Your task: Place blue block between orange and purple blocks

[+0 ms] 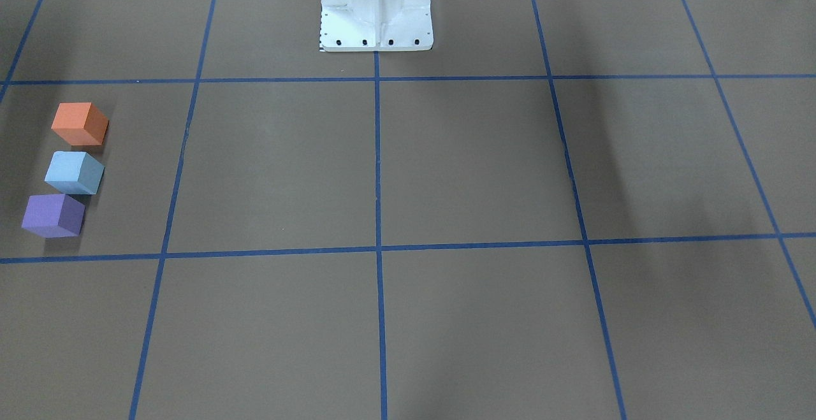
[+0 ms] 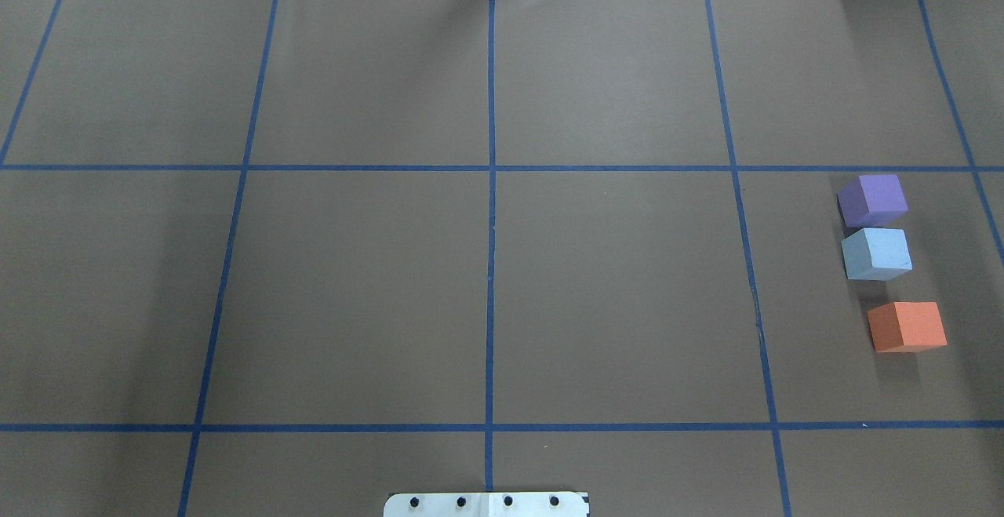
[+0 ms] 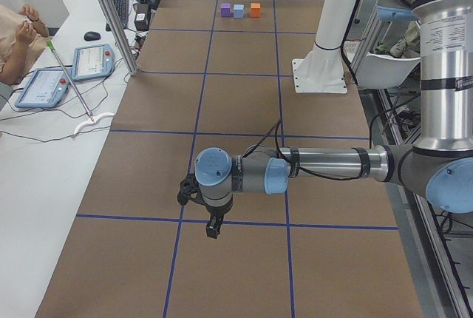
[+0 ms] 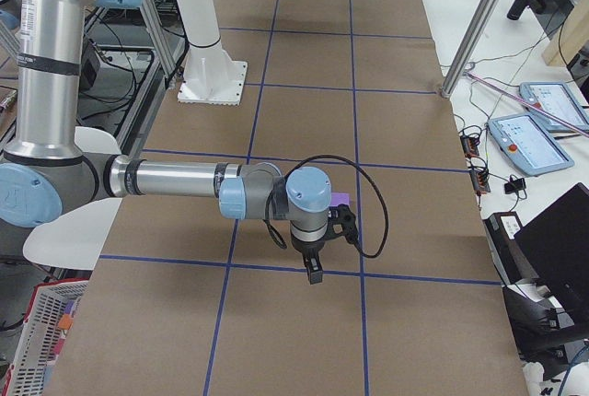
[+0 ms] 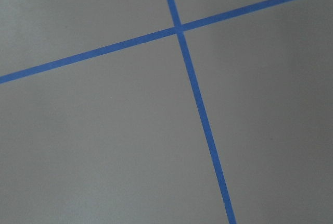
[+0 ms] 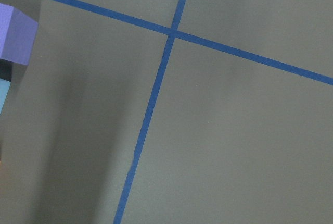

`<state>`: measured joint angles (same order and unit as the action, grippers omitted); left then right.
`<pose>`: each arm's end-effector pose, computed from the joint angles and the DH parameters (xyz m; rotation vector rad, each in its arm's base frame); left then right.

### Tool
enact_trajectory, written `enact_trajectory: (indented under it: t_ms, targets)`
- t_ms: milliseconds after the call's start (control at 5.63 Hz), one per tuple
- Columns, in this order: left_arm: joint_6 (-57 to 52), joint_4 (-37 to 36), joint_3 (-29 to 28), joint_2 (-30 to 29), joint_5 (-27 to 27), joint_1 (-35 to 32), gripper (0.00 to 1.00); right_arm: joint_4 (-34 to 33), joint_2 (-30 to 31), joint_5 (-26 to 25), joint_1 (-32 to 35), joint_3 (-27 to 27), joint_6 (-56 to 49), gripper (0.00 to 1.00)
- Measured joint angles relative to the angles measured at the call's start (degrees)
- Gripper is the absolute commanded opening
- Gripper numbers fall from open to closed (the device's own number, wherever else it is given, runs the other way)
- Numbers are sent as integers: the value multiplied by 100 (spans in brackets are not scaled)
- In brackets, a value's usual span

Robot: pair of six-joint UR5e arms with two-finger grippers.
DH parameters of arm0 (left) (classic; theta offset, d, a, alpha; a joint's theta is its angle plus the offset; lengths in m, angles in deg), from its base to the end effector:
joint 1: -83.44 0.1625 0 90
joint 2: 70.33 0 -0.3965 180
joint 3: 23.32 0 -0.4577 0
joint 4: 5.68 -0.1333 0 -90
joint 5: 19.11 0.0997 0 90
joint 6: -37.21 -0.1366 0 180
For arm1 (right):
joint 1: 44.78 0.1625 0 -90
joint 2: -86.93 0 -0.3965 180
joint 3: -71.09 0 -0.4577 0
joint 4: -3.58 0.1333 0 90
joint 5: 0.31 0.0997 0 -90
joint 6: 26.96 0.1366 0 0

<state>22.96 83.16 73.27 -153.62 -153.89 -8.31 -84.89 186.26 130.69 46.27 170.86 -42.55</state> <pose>-0.0526 -0.5075 0.6564 0.0879 0.7782 0.1982 0.0528 -0.4957 0.6498 0.1365 -0.7052 -0.2551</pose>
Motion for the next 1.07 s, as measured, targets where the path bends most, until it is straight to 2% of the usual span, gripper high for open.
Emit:
enact_trajectory:
  t_ms: [355, 1065]
  targets:
    - [469, -71, 27, -23, 18, -66, 100, 20, -1, 8, -12, -9, -4, 100]
    - [544, 230, 122, 38, 22, -67, 100, 23, -1, 5, -41, -33, 3, 100]
